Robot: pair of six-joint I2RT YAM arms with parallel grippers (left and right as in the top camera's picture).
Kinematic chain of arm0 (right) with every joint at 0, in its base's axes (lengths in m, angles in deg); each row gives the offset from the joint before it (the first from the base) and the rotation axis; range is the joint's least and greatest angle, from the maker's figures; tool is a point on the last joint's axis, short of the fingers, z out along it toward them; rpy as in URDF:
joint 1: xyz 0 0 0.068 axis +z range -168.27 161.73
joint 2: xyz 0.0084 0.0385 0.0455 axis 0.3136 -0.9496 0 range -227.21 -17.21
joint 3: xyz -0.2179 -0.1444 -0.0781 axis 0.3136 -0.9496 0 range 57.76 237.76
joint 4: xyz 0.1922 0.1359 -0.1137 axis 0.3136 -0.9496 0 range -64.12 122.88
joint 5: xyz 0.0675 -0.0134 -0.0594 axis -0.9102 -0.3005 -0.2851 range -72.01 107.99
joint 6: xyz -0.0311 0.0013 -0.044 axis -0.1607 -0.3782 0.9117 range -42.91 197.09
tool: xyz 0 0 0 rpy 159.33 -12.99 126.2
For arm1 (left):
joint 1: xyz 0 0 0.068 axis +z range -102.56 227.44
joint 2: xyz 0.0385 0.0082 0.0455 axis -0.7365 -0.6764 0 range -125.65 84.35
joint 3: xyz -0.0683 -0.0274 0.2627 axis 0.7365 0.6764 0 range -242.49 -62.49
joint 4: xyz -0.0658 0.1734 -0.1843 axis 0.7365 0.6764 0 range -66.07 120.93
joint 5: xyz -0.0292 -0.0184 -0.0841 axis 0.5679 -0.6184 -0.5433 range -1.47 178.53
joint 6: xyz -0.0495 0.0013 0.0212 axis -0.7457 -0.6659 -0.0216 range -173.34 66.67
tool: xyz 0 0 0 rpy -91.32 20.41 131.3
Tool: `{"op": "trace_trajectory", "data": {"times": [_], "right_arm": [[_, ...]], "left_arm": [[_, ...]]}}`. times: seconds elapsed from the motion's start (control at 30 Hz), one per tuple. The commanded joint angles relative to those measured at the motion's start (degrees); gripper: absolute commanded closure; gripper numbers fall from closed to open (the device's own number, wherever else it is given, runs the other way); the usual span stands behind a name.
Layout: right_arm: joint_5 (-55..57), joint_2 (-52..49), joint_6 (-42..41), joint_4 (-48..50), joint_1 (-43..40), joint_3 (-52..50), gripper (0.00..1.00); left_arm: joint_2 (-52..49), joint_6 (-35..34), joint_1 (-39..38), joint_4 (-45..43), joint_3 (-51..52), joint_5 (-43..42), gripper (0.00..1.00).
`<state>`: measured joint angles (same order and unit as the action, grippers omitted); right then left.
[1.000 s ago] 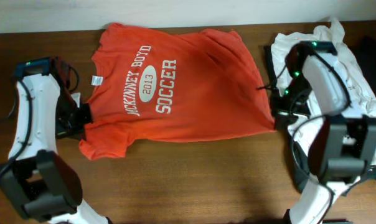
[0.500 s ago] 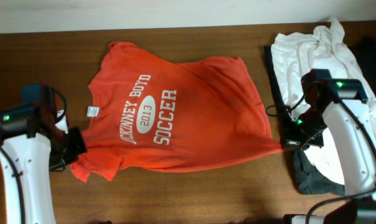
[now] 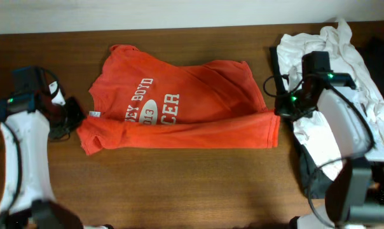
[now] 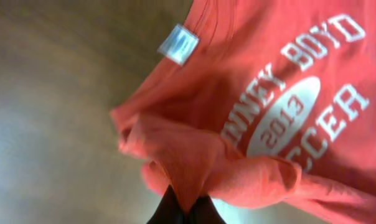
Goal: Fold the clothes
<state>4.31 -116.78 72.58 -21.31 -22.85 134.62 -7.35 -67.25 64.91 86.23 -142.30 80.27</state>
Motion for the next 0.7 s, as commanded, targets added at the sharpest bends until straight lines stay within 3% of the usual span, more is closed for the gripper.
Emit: {"op": "trace_trajectory", "data": {"times": [0.0,0.23,0.27,0.3,0.37,0.47,0.6,0.67], "right_arm": [[-1.4,-4.8,-0.2,4.9,-0.2,-0.1,0.96],[-2.6,-7.8,-0.2,13.5,1.6,-0.1,0.95],[-2.6,-7.8,-0.2,14.6,1.9,0.0,0.65],[-2.6,-7.7,-0.2,14.8,2.0,0.0,0.48],[-2.6,-7.5,-0.2,13.7,1.9,0.2,0.45],[-2.2,-7.2,1.4,10.9,1.5,1.8,0.31],[-1.5,-6.6,2.6,3.8,1.4,7.2,0.3],[-0.7,-6.6,2.6,-2.6,1.5,9.3,0.34]], "left_arm": [[-7.3,-0.6,-0.5,-5.1,0.3,-3.8,1.0],[-15.5,-0.6,-0.9,-15.8,0.3,-6.9,1.0],[-15.7,-0.5,-0.9,-17.6,0.3,-8.9,0.99],[-15.6,1.0,-0.9,-18.9,0.3,-11.3,0.83],[-15.3,6.1,-0.9,-18.8,-0.4,-15.4,0.29],[-13.8,11.1,-0.9,-15.3,-2.8,-15.3,0.07],[-9.9,11.0,-1.0,-12.5,-5.0,-15.0,0.06],[-8.4,11.1,-1.6,-9.1,-5.0,-14.8,0.06]]}}
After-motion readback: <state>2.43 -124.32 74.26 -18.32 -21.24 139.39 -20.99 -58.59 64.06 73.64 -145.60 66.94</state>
